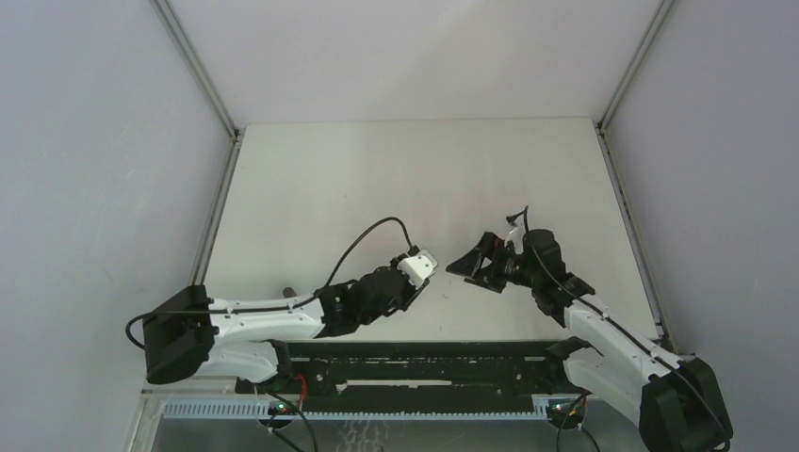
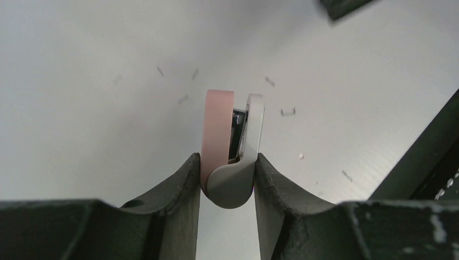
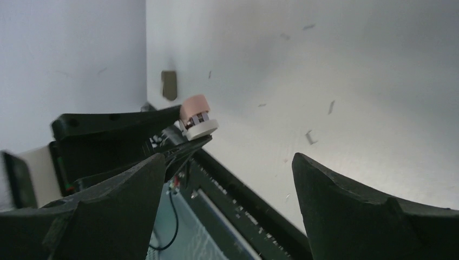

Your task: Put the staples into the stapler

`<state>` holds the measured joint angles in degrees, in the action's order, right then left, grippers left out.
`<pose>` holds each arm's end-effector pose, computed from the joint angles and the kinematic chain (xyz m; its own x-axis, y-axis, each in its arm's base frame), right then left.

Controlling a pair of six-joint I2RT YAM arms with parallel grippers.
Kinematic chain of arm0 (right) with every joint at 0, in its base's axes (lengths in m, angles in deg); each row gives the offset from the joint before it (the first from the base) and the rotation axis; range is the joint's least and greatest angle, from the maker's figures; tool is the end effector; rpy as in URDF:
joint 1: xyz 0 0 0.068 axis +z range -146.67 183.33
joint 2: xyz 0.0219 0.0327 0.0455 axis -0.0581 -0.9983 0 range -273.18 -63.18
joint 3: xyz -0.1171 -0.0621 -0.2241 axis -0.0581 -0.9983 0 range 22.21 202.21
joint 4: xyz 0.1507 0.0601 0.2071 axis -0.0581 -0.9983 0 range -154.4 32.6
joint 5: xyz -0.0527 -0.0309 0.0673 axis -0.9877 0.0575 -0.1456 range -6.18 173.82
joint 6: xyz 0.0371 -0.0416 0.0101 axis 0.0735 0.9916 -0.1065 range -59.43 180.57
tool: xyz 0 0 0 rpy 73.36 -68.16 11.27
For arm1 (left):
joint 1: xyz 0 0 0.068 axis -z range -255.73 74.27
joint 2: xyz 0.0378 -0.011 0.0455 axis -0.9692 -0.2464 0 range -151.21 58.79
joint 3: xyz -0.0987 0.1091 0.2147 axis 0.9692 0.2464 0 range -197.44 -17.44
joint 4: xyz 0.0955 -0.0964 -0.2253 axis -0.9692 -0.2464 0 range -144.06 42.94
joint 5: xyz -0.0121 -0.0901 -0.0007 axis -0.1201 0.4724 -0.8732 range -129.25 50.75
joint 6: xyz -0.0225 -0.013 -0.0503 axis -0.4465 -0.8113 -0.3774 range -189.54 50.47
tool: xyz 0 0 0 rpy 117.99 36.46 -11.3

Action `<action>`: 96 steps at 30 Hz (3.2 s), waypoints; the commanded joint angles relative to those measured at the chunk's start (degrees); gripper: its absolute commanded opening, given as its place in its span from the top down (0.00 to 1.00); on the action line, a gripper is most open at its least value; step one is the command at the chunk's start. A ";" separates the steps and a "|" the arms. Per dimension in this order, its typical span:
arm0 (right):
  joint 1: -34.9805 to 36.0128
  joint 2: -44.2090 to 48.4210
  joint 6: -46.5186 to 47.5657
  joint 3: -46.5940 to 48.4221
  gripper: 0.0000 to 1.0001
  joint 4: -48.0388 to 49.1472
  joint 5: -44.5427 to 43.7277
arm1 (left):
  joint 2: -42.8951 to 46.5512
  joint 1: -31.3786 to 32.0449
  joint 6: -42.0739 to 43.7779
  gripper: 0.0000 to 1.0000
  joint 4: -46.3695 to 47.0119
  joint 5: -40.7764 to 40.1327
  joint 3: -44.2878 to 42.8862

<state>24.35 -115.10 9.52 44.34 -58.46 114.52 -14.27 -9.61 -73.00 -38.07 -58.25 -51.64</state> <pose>0.1811 0.0912 0.1852 -0.8590 0.3863 -0.3361 -0.0788 0.5488 0.8323 0.1224 -0.2445 0.1901 -0.2466 0.4157 -0.8754 0.7368 0.6672 0.1094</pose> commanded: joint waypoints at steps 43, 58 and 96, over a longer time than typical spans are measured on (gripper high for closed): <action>14.60 -0.51 12.51 5.12 0.56 15.53 5.86 | 12.22 9.16 4.16 0.89 12.63 -2.83 4.31; 15.70 7.15 29.45 5.13 1.00 5.63 -1.43 | 22.90 8.41 -6.32 0.16 8.44 -9.05 7.19; 42.03 10.35 63.71 -3.51 1.00 19.62 -32.49 | 7.55 -0.83 -31.41 0.31 -20.05 3.35 -15.64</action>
<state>65.42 -105.33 72.03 39.73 -43.03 83.57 -6.49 -10.28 -103.51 -58.27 -52.04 -64.30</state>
